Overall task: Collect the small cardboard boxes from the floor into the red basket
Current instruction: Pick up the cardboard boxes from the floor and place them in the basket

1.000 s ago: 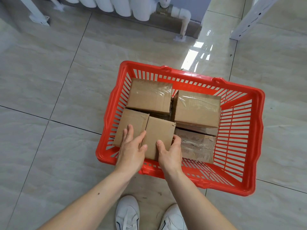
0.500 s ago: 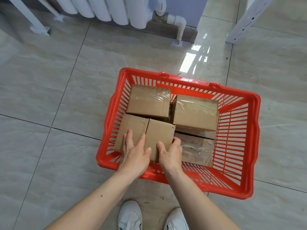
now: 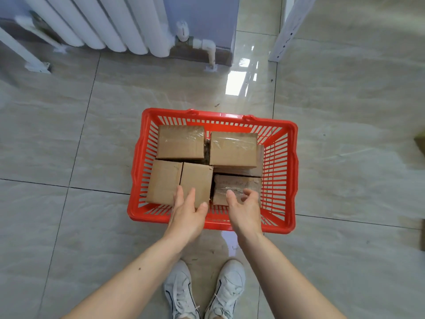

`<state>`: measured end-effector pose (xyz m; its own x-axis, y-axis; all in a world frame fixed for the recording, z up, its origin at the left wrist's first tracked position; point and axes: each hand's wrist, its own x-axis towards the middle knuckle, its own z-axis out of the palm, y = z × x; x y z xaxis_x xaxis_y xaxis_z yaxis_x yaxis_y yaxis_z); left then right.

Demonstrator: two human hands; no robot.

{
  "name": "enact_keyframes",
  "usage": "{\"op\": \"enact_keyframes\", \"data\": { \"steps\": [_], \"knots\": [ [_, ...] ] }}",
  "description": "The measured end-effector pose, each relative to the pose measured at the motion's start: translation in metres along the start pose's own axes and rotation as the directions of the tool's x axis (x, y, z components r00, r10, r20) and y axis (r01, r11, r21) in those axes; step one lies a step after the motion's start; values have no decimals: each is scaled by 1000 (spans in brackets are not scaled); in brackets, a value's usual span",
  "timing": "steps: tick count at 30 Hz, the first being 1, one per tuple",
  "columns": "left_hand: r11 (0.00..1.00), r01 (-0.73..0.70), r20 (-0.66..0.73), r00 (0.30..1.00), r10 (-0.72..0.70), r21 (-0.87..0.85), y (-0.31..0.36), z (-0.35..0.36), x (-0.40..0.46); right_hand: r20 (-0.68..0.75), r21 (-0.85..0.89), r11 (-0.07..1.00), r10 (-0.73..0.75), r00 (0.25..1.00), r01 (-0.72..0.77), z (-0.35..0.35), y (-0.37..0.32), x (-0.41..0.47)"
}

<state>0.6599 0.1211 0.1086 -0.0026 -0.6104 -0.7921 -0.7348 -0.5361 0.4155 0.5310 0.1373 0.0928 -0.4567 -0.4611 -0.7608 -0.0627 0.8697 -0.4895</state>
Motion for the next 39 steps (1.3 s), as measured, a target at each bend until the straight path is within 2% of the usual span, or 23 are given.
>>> {"op": "enact_keyframes", "data": {
  "steps": [5, 16, 20, 27, 32, 39],
  "knots": [
    [985, 6, -5, 1000, -7, -172, 52, -2, -53, -45, 135, 991, 28, 999, -22, -58, -11, -44],
    [987, -136, 60, 988, 141, -90, 146, 46, -136, -163, 383, 923, 113, 980, -42, -180, 24, -98],
    [981, -178, 91, 979, 185, -74, 178, 94, -166, -182, 451, 890, 167, 969, -68, -237, 54, -98],
    [972, -232, 154, 959, 236, -44, 240, 205, -211, -230, 502, 864, 176, 957, -39, -356, 110, -83],
    [980, -192, 207, 958, 198, -46, 282, 281, -235, -259, 502, 864, 184, 948, -30, -437, 151, -66],
    [980, -199, 242, 950, 198, -22, 342, 348, -237, -304, 551, 833, 261, 916, -55, -523, 182, -33]
  ]
}}
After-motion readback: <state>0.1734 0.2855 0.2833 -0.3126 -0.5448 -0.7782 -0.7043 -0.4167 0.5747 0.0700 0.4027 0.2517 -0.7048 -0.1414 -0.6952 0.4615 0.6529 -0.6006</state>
